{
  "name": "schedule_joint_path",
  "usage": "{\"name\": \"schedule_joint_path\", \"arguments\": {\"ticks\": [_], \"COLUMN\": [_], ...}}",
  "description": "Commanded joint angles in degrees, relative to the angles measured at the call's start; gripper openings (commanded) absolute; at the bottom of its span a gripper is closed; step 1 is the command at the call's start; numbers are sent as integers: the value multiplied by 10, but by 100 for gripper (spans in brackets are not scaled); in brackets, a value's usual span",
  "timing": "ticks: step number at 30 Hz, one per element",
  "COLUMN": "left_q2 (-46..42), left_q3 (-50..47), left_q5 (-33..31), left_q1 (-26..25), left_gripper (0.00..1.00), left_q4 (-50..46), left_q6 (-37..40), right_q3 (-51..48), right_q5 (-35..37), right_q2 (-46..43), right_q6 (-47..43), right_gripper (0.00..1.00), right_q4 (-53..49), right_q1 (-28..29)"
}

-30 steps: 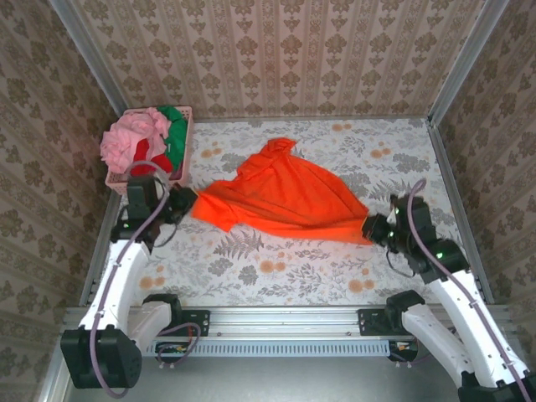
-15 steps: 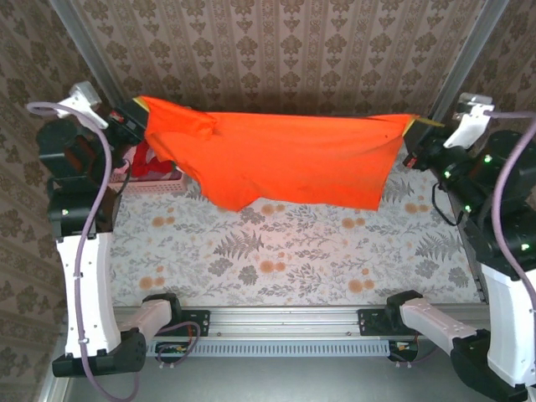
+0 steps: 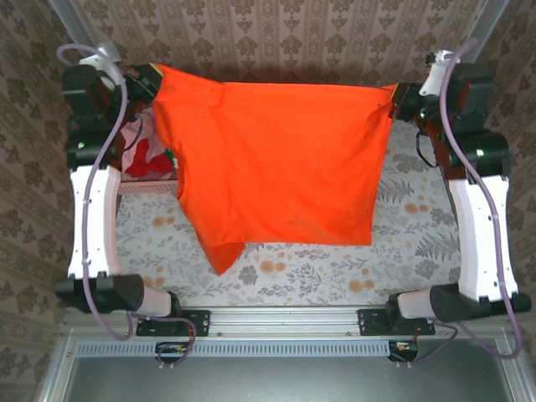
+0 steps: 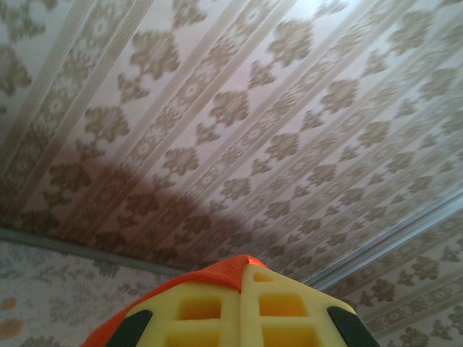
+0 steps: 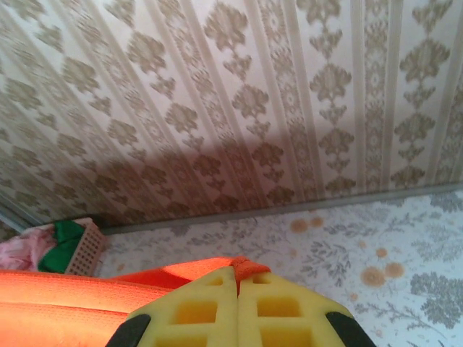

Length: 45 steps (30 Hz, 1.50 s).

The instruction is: Fold and stack the t-shirts

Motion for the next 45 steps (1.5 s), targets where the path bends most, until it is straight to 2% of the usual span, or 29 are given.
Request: {"name": "schedule_joint_path", "arguments": {"ticks": [1,4,11,14,16,17,21,24,27,29,31,34,41,45], "left_q2": [63,129,258,250,215,181,23,-74,-128,-131,-120,-96,-61,-64], "left_q3": [98,188,494,512,453,388,33,-202,-384,-462,-530,-591,-632,-649], "left_q5": [-2,4,17,22,23,22,-3,-30,-42,-32,-17,0,-6,-4], "left_q1": [-8,-13,-16,-16,-20,-23,-43,-60,-78,-85,-92,-93,-89,-83], "left_gripper": [0,0,0,0,0,0,0,0,0,0,0,0,0,0], "left_q4": [29,11,-92,-103,-104,-92,16,58,87,89,106,113,76,40], "left_q6": [-10,-14,-16,-15,2,12,21,14,-12,-30,-50,-72,-57,-53], "right_q3": [26,76,255,266,217,164,-141,-363,-546,-641,-725,-796,-811,-825], "right_q5": [-62,-83,-103,-109,-102,-98,-92,-88,-86,-93,-99,-89,-32,-19], "right_q2": [57,108,178,169,141,117,-25,-115,-155,-156,-146,-126,-89,-113], "right_q6": [32,46,66,70,61,56,62,71,94,122,156,186,173,188], "right_gripper": [0,0,0,0,0,0,0,0,0,0,0,0,0,0], "right_q4": [76,85,55,40,35,42,117,143,176,203,245,289,260,242], "right_q1": [-33,-43,-57,-71,-77,-80,-107,-122,-125,-124,-124,-123,-123,-123]}}
